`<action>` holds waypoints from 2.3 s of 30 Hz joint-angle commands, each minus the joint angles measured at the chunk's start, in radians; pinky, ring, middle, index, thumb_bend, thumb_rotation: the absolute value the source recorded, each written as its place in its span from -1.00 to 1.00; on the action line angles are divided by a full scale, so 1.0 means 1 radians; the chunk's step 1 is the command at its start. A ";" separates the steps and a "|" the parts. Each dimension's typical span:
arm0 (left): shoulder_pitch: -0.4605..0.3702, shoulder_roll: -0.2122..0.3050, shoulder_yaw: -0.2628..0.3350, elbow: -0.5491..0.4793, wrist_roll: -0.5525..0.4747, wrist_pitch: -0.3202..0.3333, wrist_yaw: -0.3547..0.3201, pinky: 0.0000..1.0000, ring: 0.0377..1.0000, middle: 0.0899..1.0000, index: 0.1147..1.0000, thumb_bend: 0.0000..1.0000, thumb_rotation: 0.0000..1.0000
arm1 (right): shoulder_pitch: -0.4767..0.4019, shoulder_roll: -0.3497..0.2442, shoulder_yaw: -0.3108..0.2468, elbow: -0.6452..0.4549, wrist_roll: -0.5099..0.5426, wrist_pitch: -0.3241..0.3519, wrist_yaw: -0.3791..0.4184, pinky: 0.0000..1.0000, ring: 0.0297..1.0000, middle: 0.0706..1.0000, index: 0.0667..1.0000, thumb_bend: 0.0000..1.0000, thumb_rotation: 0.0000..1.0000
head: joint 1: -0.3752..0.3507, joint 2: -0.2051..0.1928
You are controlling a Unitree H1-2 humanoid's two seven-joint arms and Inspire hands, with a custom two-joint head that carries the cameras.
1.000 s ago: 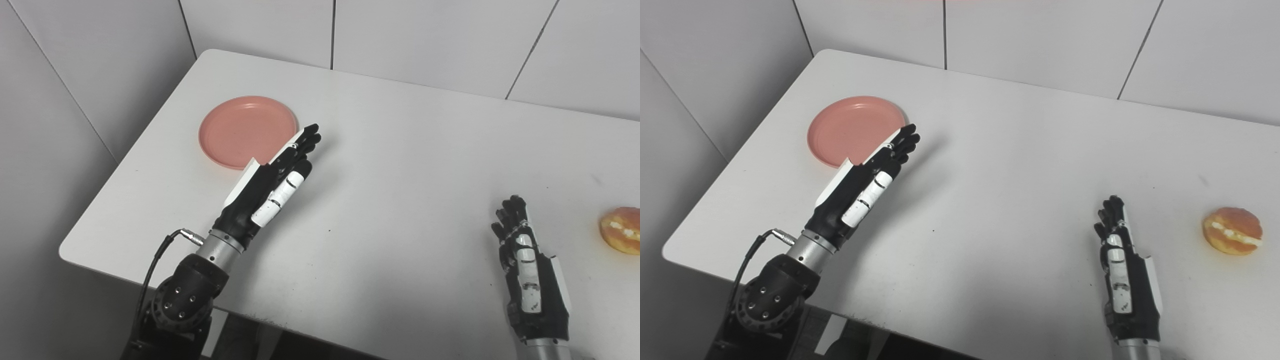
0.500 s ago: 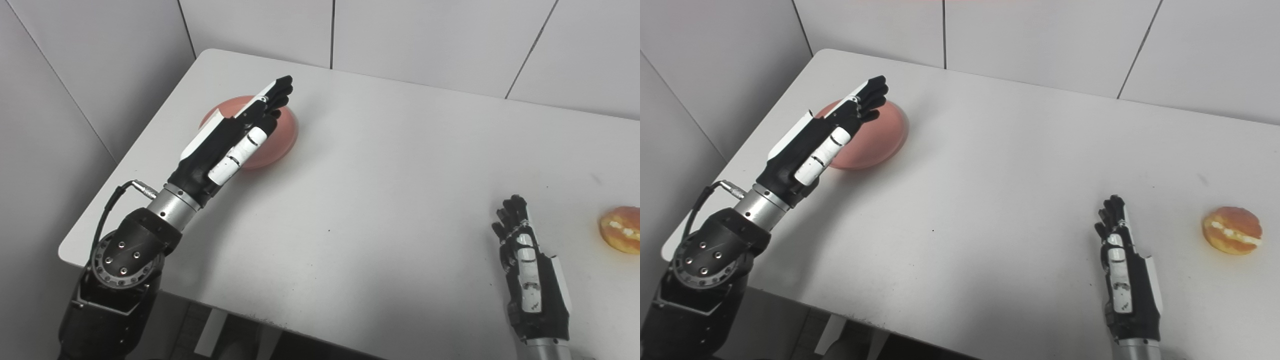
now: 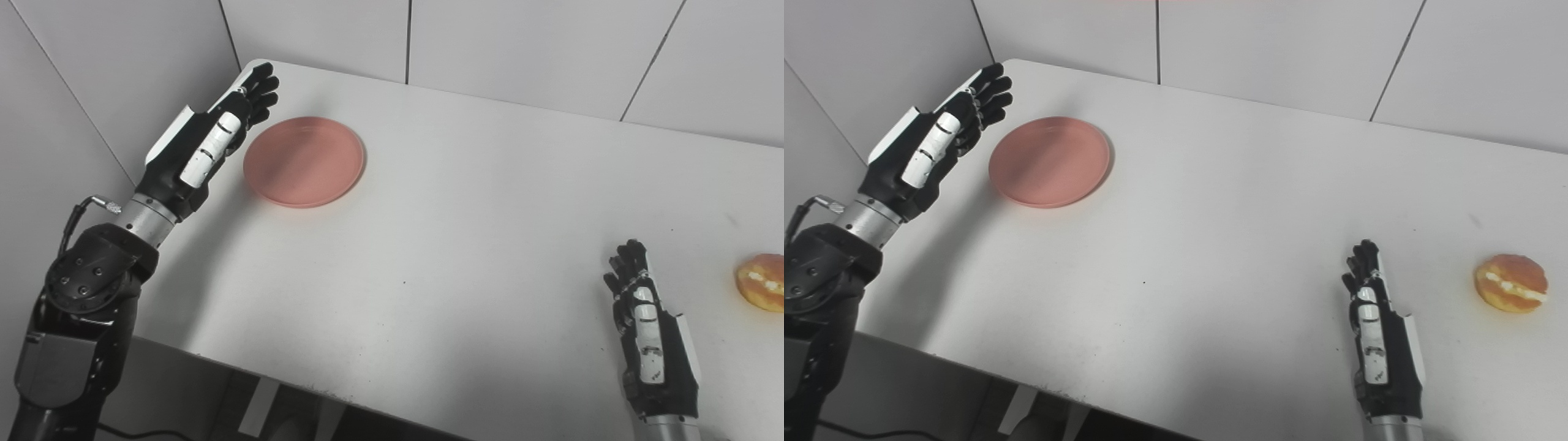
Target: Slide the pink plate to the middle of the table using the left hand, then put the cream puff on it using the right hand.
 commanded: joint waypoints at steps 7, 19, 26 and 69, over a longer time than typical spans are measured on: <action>-0.111 0.025 0.023 0.027 0.026 0.026 0.076 0.88 0.91 0.92 0.89 -0.04 1.00 | -0.004 0.005 0.002 0.023 0.004 -0.042 0.003 1.00 1.00 1.00 1.00 -0.40 1.00 | 0.004 -0.005; -0.242 0.038 0.046 0.203 -0.017 0.033 0.086 0.92 0.94 0.93 0.87 -0.06 1.00 | 0.000 0.002 0.000 0.028 0.015 -0.047 0.012 1.00 1.00 1.00 1.00 -0.40 1.00 | 0.012 -0.012; -0.293 0.028 0.044 0.310 -0.040 0.021 0.083 0.93 0.94 0.95 0.90 -0.12 1.00 | 0.000 -0.002 -0.002 0.033 0.016 -0.050 0.014 1.00 1.00 1.00 1.00 -0.39 1.00 | 0.017 -0.015; -0.391 -0.052 0.099 0.829 -0.157 -0.146 0.088 0.89 0.86 0.84 0.79 -0.07 1.00 | 0.004 -0.006 -0.009 0.044 0.024 -0.052 0.014 1.00 1.00 1.00 1.00 -0.41 1.00 | 0.022 -0.036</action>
